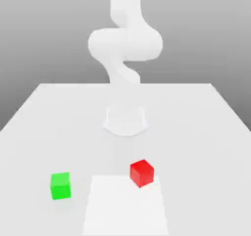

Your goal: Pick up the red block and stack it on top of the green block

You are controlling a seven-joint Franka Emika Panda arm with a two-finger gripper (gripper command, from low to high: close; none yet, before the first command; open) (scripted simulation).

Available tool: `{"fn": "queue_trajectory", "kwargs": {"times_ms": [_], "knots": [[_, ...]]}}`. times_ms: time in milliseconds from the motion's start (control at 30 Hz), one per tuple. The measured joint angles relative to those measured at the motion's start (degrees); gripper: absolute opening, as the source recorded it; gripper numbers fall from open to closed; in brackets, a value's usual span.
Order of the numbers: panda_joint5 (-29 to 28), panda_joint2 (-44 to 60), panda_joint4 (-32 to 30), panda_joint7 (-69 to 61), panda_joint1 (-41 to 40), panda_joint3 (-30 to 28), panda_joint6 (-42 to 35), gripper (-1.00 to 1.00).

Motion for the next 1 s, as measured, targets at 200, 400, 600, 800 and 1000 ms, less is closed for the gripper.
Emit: {"fn": "queue_trajectory", "kwargs": {"times_ms": [200, 400, 600, 800, 1000], "knots": [[-0.84, 9.66, -11.1, -5.94, 2.9, -0.42, 8.13, 0.0], [-1.19, 19.63, -22.71, -12.71, 5.91, -1.42, 16.39, 0.0], [-0.4, 37.08, -32.63, -20.37, 8.97, -2.15, 29.98, 0.0], [1.0, 51.5, -31.93, -22.24, 7.94, -0.42, 41.99, -1.0], [0.88, 52.38, -31.82, -22.13, 7.77, -0.26, 42.69, -1.0]]}}
